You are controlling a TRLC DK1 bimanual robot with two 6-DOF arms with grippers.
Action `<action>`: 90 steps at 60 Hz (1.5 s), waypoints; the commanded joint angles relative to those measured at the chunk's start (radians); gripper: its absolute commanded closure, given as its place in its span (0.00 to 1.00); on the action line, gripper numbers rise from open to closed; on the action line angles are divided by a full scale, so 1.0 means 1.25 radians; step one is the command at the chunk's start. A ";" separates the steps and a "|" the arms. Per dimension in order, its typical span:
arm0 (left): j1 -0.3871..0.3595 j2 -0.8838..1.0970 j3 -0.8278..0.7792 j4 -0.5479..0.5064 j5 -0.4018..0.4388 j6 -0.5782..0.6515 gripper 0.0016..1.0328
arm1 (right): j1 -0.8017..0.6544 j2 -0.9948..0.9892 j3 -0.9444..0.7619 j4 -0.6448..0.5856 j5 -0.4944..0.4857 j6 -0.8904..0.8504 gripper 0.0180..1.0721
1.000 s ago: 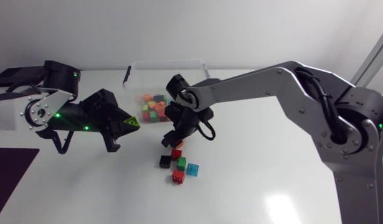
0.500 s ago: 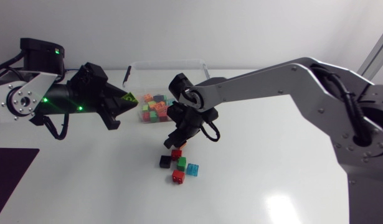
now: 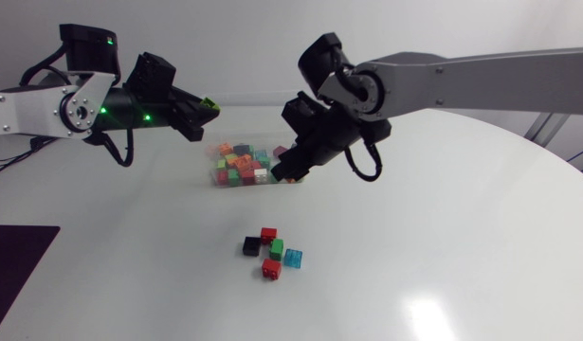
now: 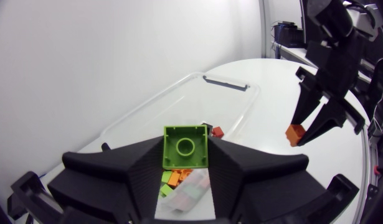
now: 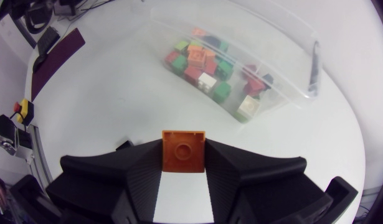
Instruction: Place the duplo bricks in the container
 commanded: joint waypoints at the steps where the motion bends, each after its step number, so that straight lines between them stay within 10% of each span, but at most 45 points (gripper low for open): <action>1: 0.002 0.059 0.067 0.016 -0.006 -0.041 0.76 | -0.013 -0.025 -0.005 -0.004 0.002 -0.012 0.69; 14: -0.020 0.162 0.170 0.019 -0.067 -0.060 0.70 | -0.022 -0.054 0.023 0.004 0.002 -0.016 0.69; 22: -0.047 0.228 0.258 -0.040 -0.164 -0.069 0.05 | -0.033 -0.043 0.062 0.012 0.001 -0.022 0.69; 52: -0.042 -0.051 0.134 -0.255 -0.142 0.015 0.04 | -0.042 0.087 0.260 0.066 -0.003 -0.038 0.69; 85: -0.126 -0.188 -0.185 -0.293 -0.128 0.211 0.04 | -0.050 0.319 0.464 0.158 0.000 -0.033 0.67; 90: -0.143 -0.181 -0.213 -0.289 -0.119 0.236 0.04 | -0.061 0.363 0.519 0.143 0.001 -0.031 0.53</action>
